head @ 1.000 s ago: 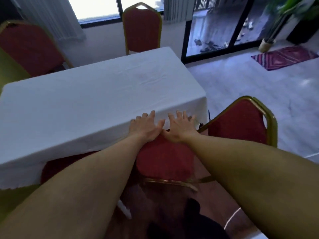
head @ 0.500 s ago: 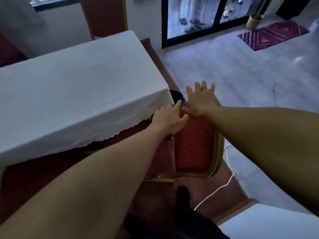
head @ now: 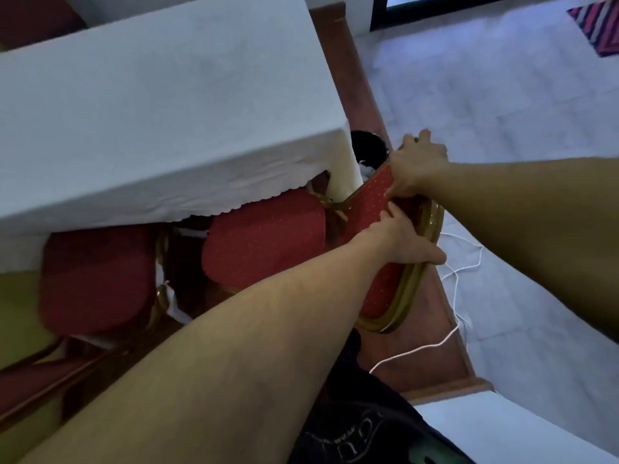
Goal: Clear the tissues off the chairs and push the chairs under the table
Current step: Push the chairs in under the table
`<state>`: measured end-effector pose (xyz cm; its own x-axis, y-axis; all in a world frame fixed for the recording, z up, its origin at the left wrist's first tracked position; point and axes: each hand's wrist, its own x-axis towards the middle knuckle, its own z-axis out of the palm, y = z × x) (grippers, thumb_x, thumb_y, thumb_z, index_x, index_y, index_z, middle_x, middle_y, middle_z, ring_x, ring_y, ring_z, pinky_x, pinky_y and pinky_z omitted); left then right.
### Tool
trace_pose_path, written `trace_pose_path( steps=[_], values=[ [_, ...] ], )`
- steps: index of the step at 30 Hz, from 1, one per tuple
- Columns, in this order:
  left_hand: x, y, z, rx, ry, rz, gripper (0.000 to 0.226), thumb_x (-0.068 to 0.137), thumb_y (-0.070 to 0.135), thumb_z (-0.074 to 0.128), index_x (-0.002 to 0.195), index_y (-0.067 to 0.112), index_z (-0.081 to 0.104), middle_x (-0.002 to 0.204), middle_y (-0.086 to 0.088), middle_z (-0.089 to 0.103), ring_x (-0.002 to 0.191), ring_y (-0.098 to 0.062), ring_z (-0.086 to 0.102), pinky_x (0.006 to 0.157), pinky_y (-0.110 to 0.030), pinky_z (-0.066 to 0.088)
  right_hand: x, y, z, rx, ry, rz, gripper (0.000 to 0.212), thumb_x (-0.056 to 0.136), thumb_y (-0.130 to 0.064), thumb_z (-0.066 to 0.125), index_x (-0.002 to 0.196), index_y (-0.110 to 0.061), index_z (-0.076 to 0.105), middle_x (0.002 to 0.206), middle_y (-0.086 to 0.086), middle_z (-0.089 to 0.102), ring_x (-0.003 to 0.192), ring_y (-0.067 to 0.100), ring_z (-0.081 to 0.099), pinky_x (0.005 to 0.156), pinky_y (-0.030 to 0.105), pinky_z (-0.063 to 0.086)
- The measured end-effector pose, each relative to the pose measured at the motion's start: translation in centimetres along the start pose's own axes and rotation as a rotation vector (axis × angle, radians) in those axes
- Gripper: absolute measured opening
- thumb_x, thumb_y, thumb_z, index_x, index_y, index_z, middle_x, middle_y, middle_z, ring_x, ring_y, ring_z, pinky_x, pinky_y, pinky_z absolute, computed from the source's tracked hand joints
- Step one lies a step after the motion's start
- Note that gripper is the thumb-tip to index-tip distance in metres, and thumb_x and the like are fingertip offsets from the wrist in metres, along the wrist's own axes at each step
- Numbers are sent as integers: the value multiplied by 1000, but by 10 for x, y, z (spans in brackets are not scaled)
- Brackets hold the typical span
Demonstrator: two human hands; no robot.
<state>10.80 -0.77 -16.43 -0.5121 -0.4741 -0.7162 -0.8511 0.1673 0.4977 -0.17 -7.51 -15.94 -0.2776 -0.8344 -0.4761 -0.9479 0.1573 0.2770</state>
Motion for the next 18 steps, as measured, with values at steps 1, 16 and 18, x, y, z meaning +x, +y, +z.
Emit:
trace_pose_path(
  steps=[1, 16, 18],
  values=[
    [-1, 1, 2, 5, 0, -3, 145, 66, 65, 74, 151, 6, -27, 165, -15, -1, 149, -39, 16, 117, -51, 27, 0, -1, 0, -12, -4, 4, 67, 81, -59, 69, 133, -18, 58, 133, 13, 45, 127, 36, 34, 76, 41, 38],
    [-63, -67, 22, 147, -126, 100, 143, 70, 63, 78, 152, 4, -24, 164, -20, -7, 148, -43, 18, 117, -52, 26, -39, -80, -1, -111, -185, 140, 121, 64, -77, 75, 154, -15, 25, 139, 14, 31, 127, 38, 43, 86, 49, 48],
    [-77, -85, 26, 157, -156, 119, 143, 71, 61, 79, 152, 4, -25, 164, -20, -10, 147, -43, 19, 116, -51, 28, -56, -95, 0, -100, -241, 166, 132, 51, -89, 72, 152, -16, 29, 139, 13, 38, 125, 36, 49, 88, 46, 52]
  ],
)
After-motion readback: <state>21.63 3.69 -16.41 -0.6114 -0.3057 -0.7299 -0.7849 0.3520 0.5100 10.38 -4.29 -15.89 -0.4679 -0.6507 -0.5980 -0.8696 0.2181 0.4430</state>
